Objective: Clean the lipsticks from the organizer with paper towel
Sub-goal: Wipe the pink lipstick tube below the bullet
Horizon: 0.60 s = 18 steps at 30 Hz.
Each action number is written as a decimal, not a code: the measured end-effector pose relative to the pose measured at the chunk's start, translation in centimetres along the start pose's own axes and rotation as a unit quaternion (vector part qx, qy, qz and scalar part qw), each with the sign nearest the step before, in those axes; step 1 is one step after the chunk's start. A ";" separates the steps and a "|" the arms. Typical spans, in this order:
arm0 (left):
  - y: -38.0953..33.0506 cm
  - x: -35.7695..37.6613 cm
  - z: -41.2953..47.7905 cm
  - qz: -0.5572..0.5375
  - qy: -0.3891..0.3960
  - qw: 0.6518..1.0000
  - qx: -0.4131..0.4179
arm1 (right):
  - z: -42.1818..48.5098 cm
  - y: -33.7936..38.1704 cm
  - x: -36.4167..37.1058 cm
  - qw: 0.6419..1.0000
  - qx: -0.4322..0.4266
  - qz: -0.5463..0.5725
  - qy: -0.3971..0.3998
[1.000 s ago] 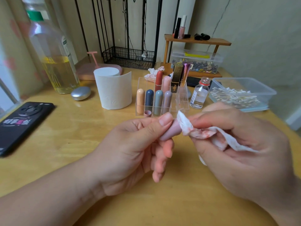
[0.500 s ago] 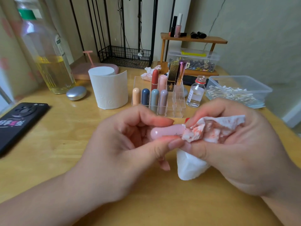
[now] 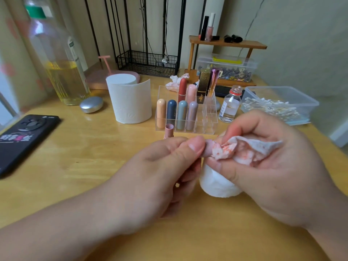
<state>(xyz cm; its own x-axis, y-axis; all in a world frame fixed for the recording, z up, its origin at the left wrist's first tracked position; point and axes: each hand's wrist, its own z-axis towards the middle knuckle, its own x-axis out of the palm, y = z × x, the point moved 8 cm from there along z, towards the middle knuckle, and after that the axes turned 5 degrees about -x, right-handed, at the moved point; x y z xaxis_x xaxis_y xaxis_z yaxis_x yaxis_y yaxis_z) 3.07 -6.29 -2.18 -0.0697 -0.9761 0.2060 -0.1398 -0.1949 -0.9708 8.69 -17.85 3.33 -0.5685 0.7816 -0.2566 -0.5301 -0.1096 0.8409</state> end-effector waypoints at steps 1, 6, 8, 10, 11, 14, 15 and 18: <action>0.0 -0.4 -0.1 0.048 -0.027 0.998 0.033 | 0.1 -0.6 -0.2 1.000 0.021 0.021 -0.005; -4.3 0.6 -0.5 0.488 -0.150 0.821 0.256 | 0.1 -2.1 1.1 0.970 0.122 0.191 0.085; -5.3 0.7 1.5 0.545 -0.167 0.791 0.224 | 0.1 -2.0 1.5 0.945 0.126 0.291 0.086; -5.5 0.4 1.7 0.469 -0.161 0.832 0.250 | 0.1 -2.0 1.2 0.953 0.108 0.275 0.063; -5.3 -0.2 0.9 0.409 -0.184 0.852 0.270 | 0.1 -1.9 0.7 0.971 0.085 0.217 0.042; -2.3 -2.0 0.4 0.196 -0.127 0.958 0.165 | 0.1 -0.5 -0.2 0.996 0.006 0.087 -0.006; -0.8 -1.6 0.7 0.139 -0.068 0.985 0.078 | 0.1 -0.2 -0.3 0.997 -0.014 0.072 -0.013; 1.5 0.5 0.9 -0.036 0.083 0.991 -0.103 | -0.1 -0.1 0.0 0.998 -0.024 0.057 -0.014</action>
<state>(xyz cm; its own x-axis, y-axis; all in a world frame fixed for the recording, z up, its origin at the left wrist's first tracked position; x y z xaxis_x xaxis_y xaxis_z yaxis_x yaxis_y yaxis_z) 3.70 -7.13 -3.66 -0.2107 -0.9276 0.3086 -0.3482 -0.2238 -0.9103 8.68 -17.90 3.25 -0.6098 0.7789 -0.1469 -0.4929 -0.2275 0.8398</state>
